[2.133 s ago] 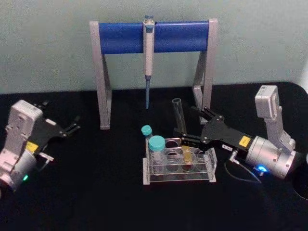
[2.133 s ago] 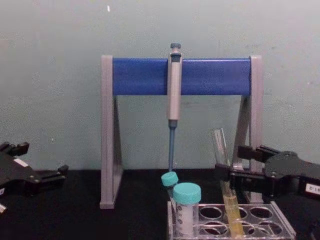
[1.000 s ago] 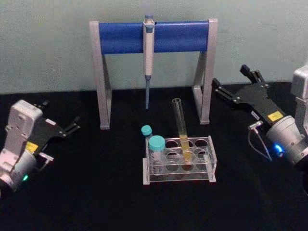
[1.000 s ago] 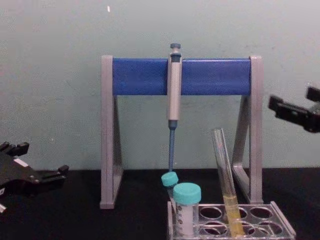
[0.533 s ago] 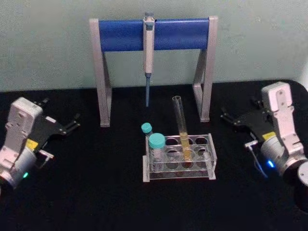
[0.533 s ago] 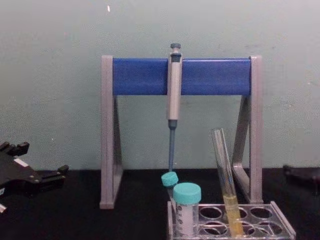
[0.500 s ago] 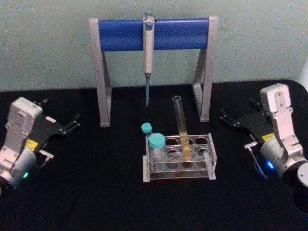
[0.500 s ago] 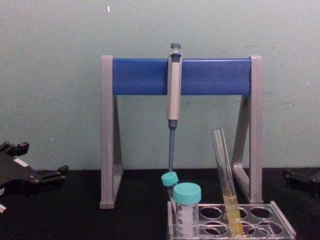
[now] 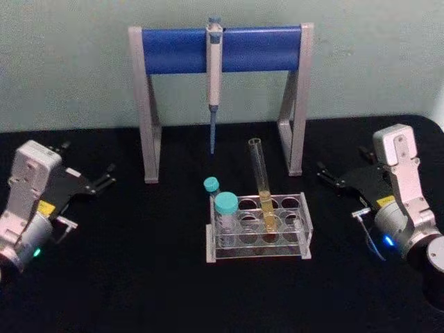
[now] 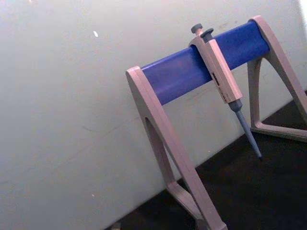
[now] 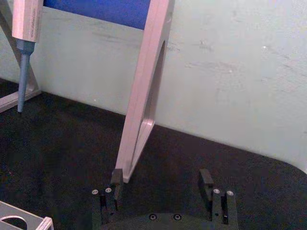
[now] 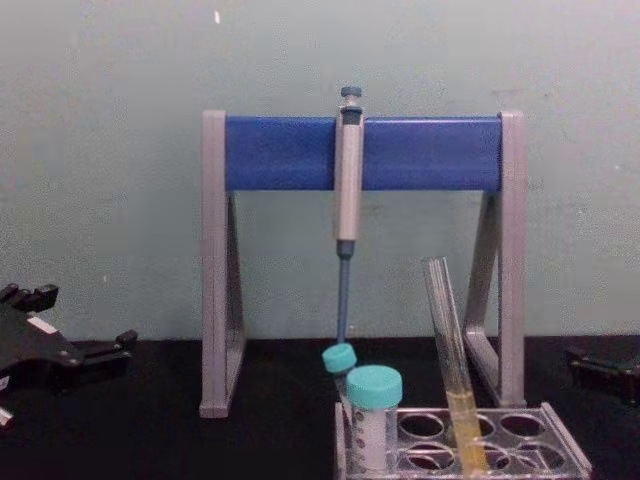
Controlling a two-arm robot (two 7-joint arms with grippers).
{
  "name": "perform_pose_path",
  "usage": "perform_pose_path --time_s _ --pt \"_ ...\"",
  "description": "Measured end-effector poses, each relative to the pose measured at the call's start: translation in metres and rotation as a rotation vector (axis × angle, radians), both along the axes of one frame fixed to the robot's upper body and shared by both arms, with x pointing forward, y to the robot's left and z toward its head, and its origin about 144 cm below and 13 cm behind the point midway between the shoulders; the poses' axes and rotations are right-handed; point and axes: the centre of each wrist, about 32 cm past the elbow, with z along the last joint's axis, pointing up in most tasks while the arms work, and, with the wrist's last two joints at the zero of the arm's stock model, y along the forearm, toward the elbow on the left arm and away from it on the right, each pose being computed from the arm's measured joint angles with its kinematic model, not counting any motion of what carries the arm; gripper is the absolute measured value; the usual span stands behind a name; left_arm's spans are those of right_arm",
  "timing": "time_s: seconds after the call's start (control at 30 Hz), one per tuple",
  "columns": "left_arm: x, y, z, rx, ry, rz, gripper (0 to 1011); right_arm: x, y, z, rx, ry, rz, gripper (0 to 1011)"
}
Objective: Pick up the test tube from the test tube rack, shake it, then place it back into the test tube rack.
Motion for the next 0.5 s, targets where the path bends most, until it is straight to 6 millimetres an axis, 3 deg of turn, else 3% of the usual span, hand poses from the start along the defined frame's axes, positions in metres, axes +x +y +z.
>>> perform_pose_path --time_s 0.5 --pt "0.0000 0.0000 0.0000 0.000 0.000 0.000 1001 0.0003 0.0002 0.0008 -0.003 -0.004 -0.001 1000"
